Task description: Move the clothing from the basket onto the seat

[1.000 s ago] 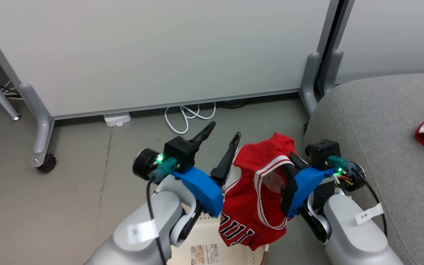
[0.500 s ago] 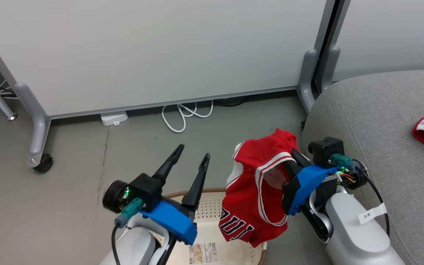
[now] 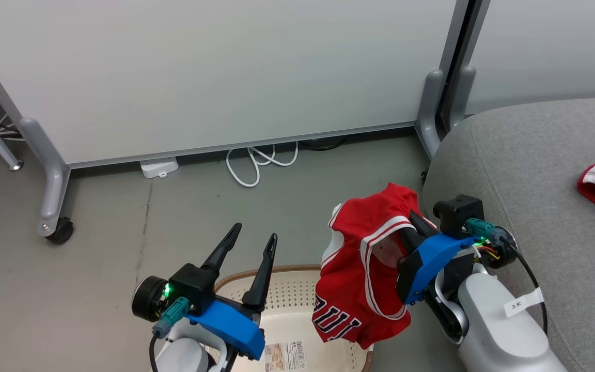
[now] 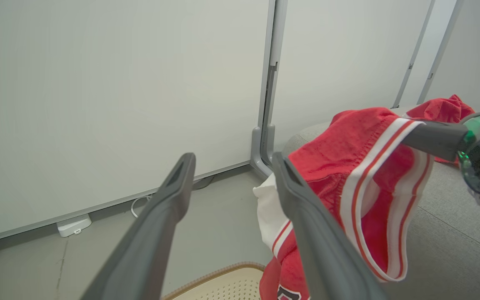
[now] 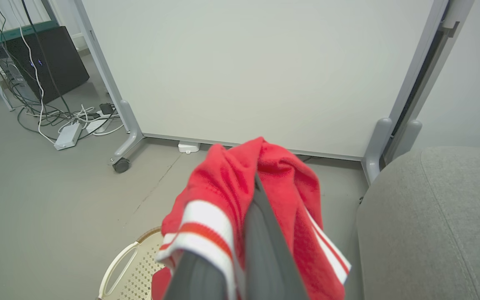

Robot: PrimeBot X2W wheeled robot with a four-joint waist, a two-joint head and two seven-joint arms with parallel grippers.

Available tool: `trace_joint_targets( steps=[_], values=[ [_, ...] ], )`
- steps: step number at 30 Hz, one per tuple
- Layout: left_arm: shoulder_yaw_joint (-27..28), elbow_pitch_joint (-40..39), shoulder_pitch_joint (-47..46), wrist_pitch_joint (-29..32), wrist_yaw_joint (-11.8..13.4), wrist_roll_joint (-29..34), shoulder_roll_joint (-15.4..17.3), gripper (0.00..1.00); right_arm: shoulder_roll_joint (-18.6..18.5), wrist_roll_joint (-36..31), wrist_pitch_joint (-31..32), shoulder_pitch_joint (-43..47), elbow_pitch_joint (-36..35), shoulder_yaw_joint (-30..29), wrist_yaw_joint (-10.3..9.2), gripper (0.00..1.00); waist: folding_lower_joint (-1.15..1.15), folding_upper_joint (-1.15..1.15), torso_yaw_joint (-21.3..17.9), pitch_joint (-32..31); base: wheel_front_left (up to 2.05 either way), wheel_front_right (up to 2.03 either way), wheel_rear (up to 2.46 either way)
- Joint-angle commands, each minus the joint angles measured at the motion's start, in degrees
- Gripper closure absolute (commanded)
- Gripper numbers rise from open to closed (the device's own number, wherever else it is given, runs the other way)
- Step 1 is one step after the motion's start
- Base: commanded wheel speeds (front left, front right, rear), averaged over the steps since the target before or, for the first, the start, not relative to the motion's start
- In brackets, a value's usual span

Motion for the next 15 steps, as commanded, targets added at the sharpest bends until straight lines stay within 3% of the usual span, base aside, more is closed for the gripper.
trace_joint_targets(
  steps=[1,15],
  values=[
    [0.5,0.2,0.7,-0.1,-0.2,0.5,-0.2,0.00,0.0,-0.1,0.0,0.8,-0.4,-0.1,0.01,1.00,0.00,0.00,0.0,0.0,0.00,0.00,0.00],
    [0.3,1.1,1.4,-0.1,-0.4,0.1,-0.8,0.00,0.0,0.4,0.0,0.6,-0.9,0.6,0.01,1.00,0.00,0.00,-4.7,0.2,0.00,0.00,0.00]
  ],
)
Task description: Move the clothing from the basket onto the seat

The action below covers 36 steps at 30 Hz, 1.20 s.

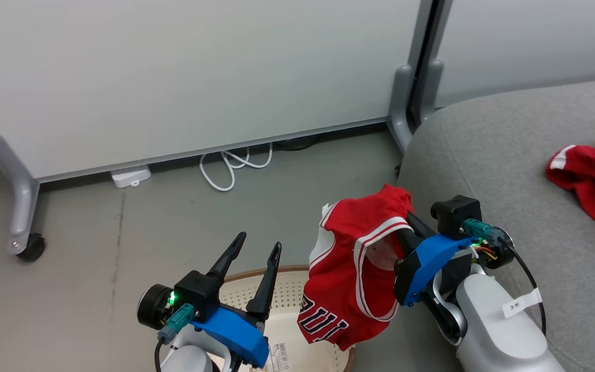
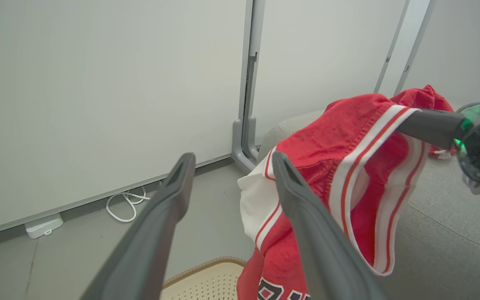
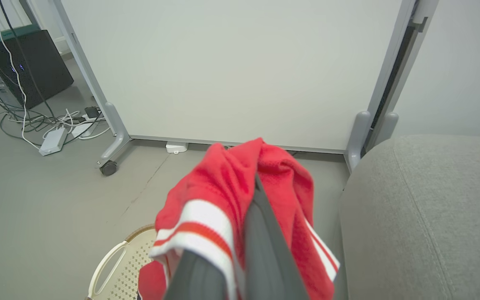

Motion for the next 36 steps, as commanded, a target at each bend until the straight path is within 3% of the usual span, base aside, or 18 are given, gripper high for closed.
trace_joint_targets(
  steps=[1,20,36],
  values=[
    [0.1,0.1,0.3,-0.1,-0.1,-0.3,0.2,0.00,0.0,0.0,-0.2,0.4,-0.3,-0.1,0.02,1.00,0.00,0.00,-1.5,0.2,0.00,0.00,0.00],
    [-0.5,-0.2,-0.7,-0.1,-0.1,-0.9,0.4,0.00,0.0,-0.7,-0.1,0.7,-1.0,-0.8,0.02,1.00,0.00,0.00,-14.8,0.7,0.00,0.00,0.00],
    [-0.6,0.2,-1.0,-0.1,-0.1,-1.2,0.6,0.00,0.0,-0.1,-0.3,1.2,-1.6,-1.0,0.02,1.00,0.00,0.00,-21.5,1.3,0.00,0.00,0.00]
  ],
)
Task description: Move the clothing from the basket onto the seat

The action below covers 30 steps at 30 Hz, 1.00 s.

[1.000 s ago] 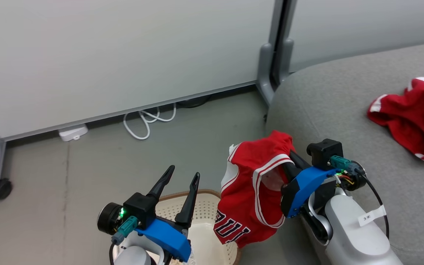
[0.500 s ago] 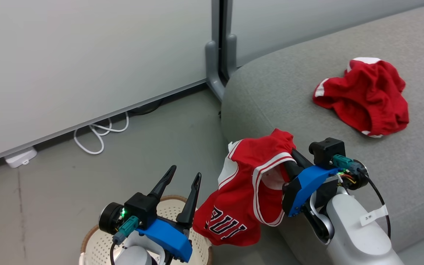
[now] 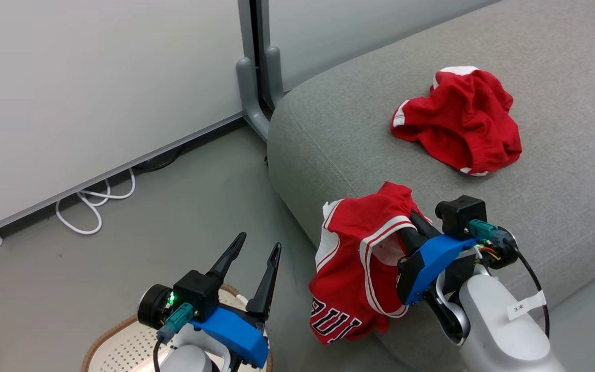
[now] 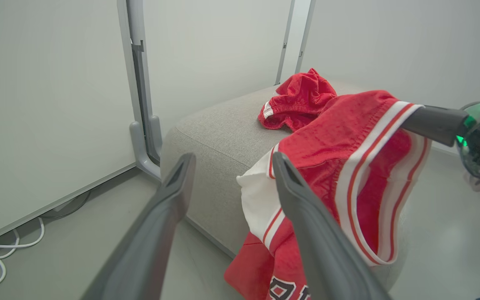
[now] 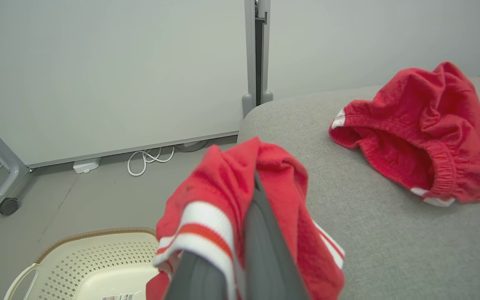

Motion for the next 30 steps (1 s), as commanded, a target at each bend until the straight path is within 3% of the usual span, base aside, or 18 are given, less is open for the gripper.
trace_joint_targets(
  steps=[1,17,25,30],
  values=[
    [0.0,0.1,-0.8,-0.1,-0.1,-0.2,0.2,0.00,0.0,0.1,-0.1,0.5,-0.3,-0.2,0.01,1.00,0.00,0.00,-0.5,0.1,0.00,0.00,0.00],
    [-0.9,-0.5,-2.1,-0.1,-0.1,0.2,0.7,0.00,0.0,0.4,-0.5,-0.7,-1.7,-2.2,0.01,1.00,0.00,0.00,0.9,2.7,0.00,0.00,0.00],
    [-0.6,-2.5,-4.8,-0.1,-0.1,2.0,2.3,0.00,-0.7,0.9,-0.2,-7.9,-6.0,-7.9,0.01,1.00,0.00,0.00,1.9,8.6,0.00,0.00,0.00],
    [-0.1,-4.7,-7.3,-0.1,-0.1,3.6,3.8,0.00,-4.2,-0.3,2.6,-16.0,-11.2,-13.1,0.01,1.00,0.00,0.00,1.9,14.7,0.00,0.00,0.00]
  ],
)
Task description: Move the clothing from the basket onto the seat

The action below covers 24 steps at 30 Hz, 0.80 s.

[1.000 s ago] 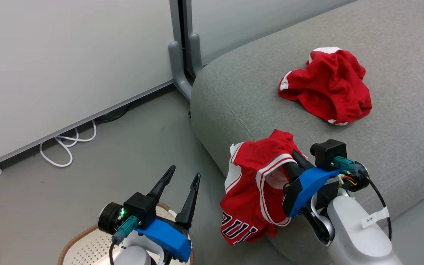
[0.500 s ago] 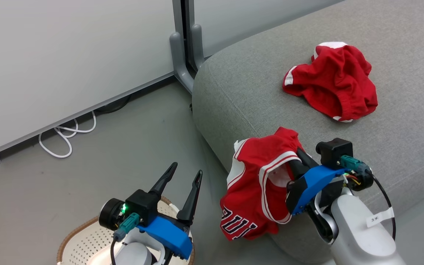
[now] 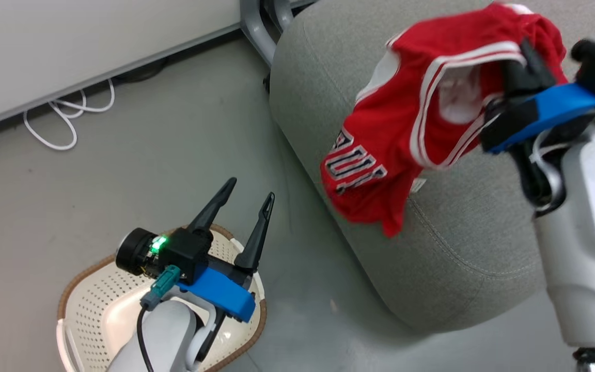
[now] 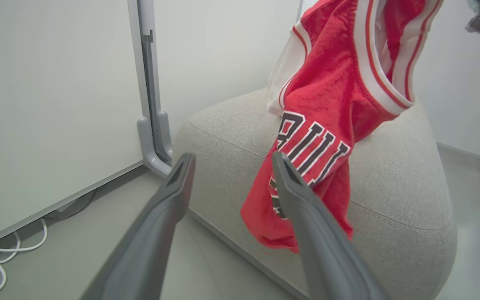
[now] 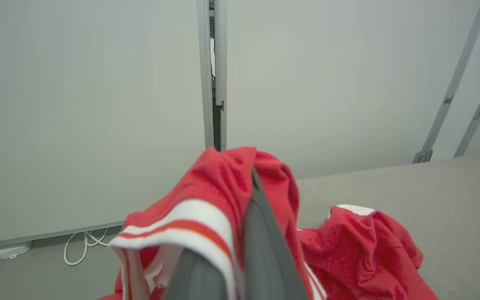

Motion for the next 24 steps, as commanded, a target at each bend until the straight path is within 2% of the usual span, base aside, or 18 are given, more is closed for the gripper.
trace_joint_targets(
  steps=[1,8,15,19,24],
  values=[
    [0.4,-0.5,-1.3,-0.1,-0.1,0.4,0.7,0.00,-0.6,-0.1,0.5,-1.9,-1.0,-1.0,0.01,1.00,-0.01,0.00,0.0,3.3,0.00,0.00,0.00],
    [1.6,-4.6,-3.5,-0.1,-0.1,2.4,2.5,0.00,-4.8,0.8,6.1,-11.3,-7.9,-11.1,0.01,1.00,-0.01,0.00,-0.6,11.0,0.00,0.00,0.00],
    [0.4,-8.9,-6.2,-0.1,-0.1,3.9,5.8,0.00,-11.3,-0.8,11.3,-19.6,-12.6,-19.7,0.01,1.00,-0.01,0.00,-0.7,18.8,0.00,0.00,0.00],
    [0.2,-11.3,-7.8,-0.1,-0.1,4.5,8.2,0.00,-14.1,-0.9,12.0,-22.4,-12.5,-23.8,0.01,1.00,-0.01,0.00,-0.6,22.8,0.00,0.00,0.00],
    [0.4,-13.9,-9.2,-0.1,-0.1,5.2,10.1,0.00,-14.9,-1.0,10.1,-20.3,-8.3,-27.5,0.01,1.00,-0.01,0.00,-0.3,26.6,0.00,0.00,0.00]
  ],
)
